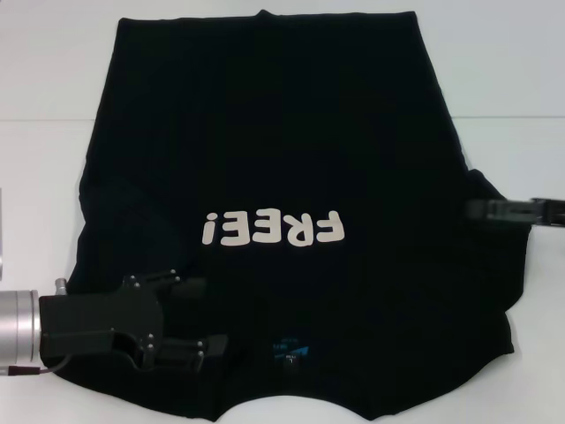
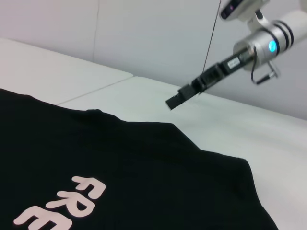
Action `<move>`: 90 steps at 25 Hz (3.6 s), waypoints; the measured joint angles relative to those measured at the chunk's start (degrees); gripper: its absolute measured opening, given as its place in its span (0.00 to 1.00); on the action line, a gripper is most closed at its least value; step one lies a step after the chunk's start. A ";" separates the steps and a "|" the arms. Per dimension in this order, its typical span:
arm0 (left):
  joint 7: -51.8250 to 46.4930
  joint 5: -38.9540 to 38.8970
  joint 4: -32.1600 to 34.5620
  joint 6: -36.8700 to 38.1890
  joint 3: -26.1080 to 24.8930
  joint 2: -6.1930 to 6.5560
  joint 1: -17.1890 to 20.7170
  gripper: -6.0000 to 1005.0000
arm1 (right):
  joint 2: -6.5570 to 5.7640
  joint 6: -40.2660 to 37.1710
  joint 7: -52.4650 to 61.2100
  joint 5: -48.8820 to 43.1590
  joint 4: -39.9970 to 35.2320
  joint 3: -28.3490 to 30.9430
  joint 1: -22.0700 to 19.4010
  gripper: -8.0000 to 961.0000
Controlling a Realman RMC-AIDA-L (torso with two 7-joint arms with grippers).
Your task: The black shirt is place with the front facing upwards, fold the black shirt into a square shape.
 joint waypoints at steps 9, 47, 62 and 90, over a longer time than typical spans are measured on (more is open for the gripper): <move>-0.35 0.03 0.83 0.46 0.38 0.52 -0.01 0.91 | -8.96 -8.72 28.51 -11.90 -4.31 0.44 1.82 0.98; -0.75 0.59 0.27 0.83 0.50 0.51 0.21 0.91 | -3.28 8.09 31.89 -26.61 8.60 -4.85 12.42 0.93; -1.10 1.26 0.26 0.69 0.49 0.33 0.21 0.91 | -2.95 9.03 30.53 -26.62 9.58 -5.53 13.01 0.81; -1.97 1.27 0.27 0.99 0.18 0.51 0.36 0.91 | -3.66 7.96 30.62 -26.46 6.75 -5.07 11.72 0.05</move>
